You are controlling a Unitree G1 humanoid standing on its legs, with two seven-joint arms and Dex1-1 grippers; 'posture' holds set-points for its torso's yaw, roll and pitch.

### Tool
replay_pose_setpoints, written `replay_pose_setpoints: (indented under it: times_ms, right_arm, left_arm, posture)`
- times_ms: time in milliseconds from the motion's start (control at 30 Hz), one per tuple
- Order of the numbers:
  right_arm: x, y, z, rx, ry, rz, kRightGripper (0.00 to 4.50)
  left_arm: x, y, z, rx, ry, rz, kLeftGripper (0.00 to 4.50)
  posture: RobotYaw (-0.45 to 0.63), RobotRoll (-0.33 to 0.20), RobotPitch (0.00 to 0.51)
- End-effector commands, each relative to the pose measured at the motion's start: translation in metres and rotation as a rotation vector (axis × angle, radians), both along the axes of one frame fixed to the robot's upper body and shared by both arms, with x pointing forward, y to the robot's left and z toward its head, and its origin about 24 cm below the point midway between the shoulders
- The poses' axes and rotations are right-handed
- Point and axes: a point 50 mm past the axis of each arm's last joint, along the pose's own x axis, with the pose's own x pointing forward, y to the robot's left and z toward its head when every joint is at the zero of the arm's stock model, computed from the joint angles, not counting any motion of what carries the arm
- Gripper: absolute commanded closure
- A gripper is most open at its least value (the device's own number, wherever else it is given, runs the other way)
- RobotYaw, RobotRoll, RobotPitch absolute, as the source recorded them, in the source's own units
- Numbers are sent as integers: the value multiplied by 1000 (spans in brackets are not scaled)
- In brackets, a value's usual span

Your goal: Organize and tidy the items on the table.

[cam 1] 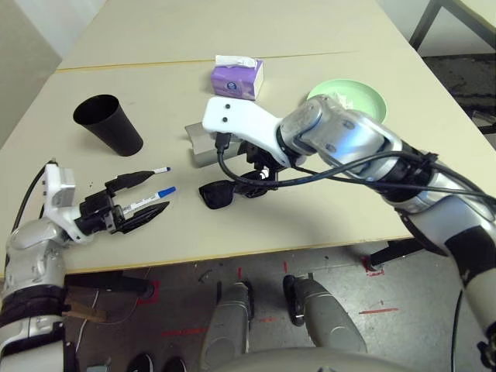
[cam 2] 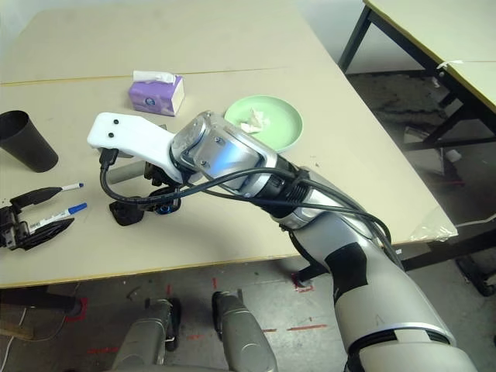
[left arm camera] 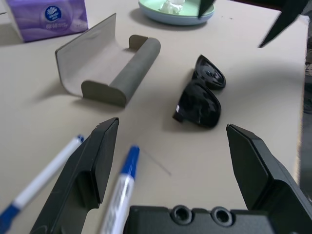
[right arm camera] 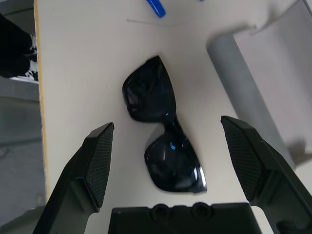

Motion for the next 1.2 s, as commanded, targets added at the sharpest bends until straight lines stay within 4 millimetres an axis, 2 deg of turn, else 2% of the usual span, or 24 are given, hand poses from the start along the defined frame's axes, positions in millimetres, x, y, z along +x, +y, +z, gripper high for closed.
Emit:
replay_pose_setpoints:
  times_ms: [33, 300, 600, 1200]
  right_arm:
    - [5, 4, -12, -32, -20, 29, 35]
    - [11, 17, -17, -40, -27, 47, 35]
    - [12, 4, -43, -151, -10, 70, 35]
    - [14, 11, -53, -166, -19, 109, 35]
  left_arm:
    - [-7, 3, 2, -2, 3, 4, 0]
    - [-1, 3, 3, 4, -2, -1, 0]
    - [4, 1, 0, -2, -12, -20, 0]
    - [-6, 7, -8, -10, -18, 1, 0]
  posture:
    - [53, 0, 212]
    - [36, 0, 210]
    - [35, 0, 208]
    - [59, 0, 208]
